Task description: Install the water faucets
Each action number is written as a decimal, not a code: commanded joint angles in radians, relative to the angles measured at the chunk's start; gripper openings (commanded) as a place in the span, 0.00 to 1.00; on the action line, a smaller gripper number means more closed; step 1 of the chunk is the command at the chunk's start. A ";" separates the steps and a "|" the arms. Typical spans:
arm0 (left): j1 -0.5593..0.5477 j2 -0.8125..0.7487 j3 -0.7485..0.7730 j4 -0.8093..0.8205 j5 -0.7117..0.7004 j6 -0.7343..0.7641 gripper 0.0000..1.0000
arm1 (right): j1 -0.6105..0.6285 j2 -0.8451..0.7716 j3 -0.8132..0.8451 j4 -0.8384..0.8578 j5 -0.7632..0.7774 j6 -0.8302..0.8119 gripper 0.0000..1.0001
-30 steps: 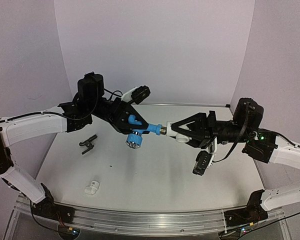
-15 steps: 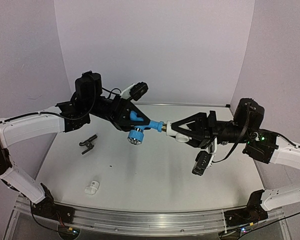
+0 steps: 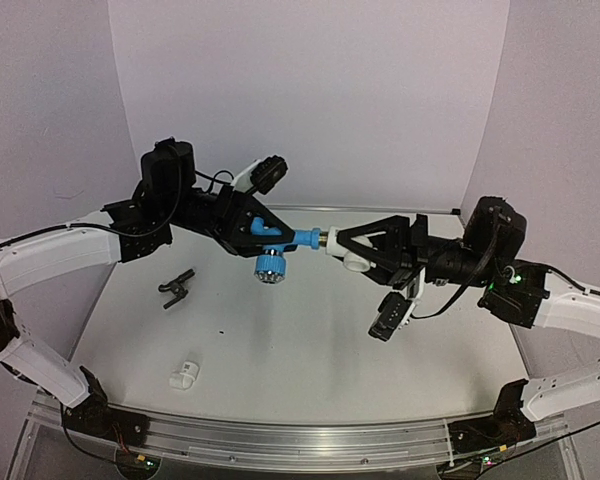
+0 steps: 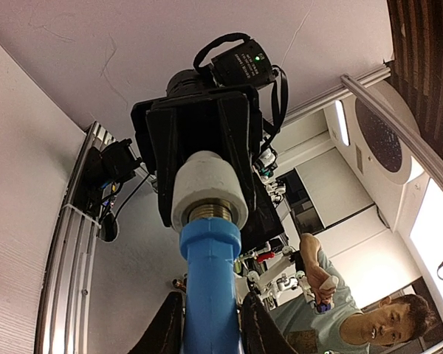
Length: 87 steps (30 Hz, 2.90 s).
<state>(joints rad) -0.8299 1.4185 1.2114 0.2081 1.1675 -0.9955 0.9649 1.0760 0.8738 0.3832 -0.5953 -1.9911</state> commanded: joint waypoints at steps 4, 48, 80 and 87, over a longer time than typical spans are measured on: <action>-0.018 -0.006 0.030 0.045 -0.038 0.013 0.00 | 0.028 0.020 0.019 0.058 0.017 -0.048 0.00; -0.020 -0.016 0.085 -0.106 -0.011 0.216 0.00 | 0.054 -0.014 0.104 -0.029 -0.028 0.481 0.00; -0.021 -0.030 0.100 -0.175 -0.041 0.337 0.00 | 0.062 -0.008 0.190 -0.142 0.045 1.261 0.00; -0.021 -0.039 0.106 -0.202 -0.055 0.385 0.00 | 0.062 0.006 0.222 -0.165 0.068 1.440 0.00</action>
<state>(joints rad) -0.8459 1.4071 1.2644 0.0257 1.1728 -0.6735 1.0061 1.0756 1.0122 0.1417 -0.5060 -0.7143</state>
